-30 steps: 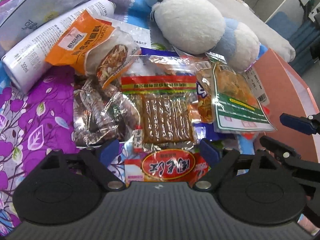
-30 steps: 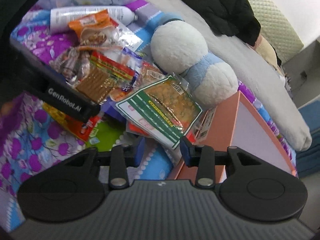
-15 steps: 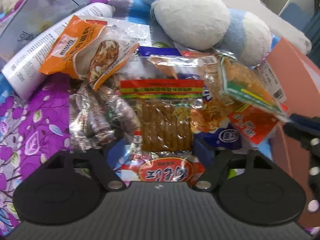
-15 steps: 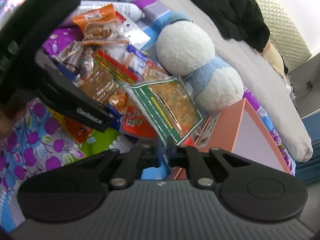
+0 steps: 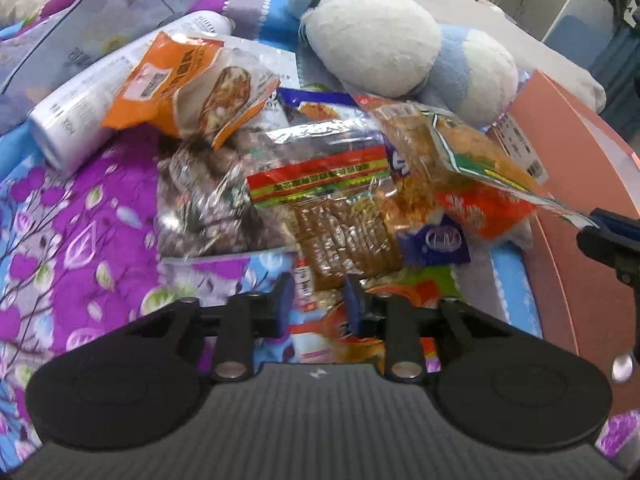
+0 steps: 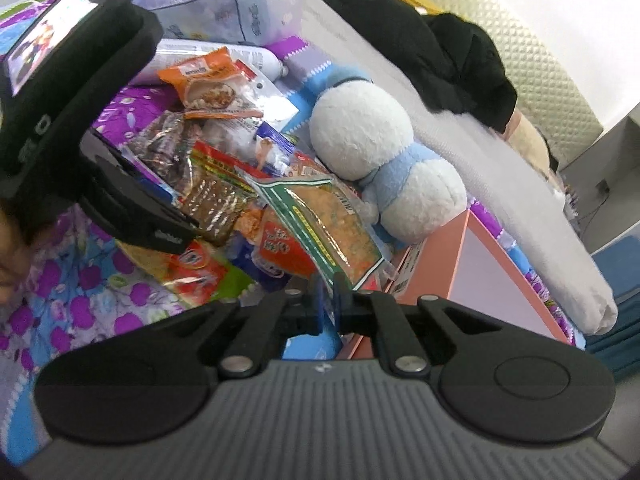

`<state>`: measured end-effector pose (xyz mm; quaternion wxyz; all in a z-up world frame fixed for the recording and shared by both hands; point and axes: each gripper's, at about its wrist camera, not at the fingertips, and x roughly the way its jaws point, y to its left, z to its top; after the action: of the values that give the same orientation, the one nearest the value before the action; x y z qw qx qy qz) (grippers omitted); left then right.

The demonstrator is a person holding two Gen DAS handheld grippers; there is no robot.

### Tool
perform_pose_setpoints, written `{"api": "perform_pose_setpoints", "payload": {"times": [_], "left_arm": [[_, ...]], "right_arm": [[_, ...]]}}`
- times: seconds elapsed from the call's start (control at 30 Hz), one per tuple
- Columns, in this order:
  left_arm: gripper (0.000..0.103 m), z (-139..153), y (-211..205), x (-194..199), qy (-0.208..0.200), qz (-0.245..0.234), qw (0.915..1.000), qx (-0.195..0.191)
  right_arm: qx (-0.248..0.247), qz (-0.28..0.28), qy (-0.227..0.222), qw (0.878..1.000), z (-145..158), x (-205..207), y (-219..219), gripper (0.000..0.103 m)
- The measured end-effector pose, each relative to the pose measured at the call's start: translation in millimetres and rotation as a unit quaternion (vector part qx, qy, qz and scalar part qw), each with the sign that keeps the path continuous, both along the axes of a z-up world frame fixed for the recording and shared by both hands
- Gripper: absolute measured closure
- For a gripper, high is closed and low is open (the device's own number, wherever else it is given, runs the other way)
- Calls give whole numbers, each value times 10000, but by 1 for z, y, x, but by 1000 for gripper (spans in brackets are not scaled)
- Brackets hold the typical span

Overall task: Organize snacks
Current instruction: 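Close the right tool on a snack packet while the left tool hovers over the pile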

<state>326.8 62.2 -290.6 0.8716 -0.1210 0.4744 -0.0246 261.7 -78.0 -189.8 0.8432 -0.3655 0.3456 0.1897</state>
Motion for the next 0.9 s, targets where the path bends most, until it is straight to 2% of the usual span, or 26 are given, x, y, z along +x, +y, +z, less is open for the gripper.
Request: {"api": "perform_pose_setpoints", "payload": {"times": [0.1, 0.33, 0.63, 0.83, 0.9], "left_arm": [[86, -1, 1, -18, 14, 13, 9999, -134], [89, -2, -1, -57, 46, 85, 9982, -590], [91, 1, -8, -103, -64, 192, 9966, -798], [91, 11, -4, -118, -164, 186, 9966, -784], [90, 12, -1, -122, -207, 179, 9953, -931]], "right_arm": [[75, 25, -93, 9999, 6, -20, -1, 96], [187, 107, -192, 9996, 11, -74, -4, 96], [213, 140, -21, 9997, -7, -132, -8, 97], [222, 36, 57, 9997, -25, -152, -16, 97], [270, -16, 70, 9996, -29, -158, -19, 97]]}}
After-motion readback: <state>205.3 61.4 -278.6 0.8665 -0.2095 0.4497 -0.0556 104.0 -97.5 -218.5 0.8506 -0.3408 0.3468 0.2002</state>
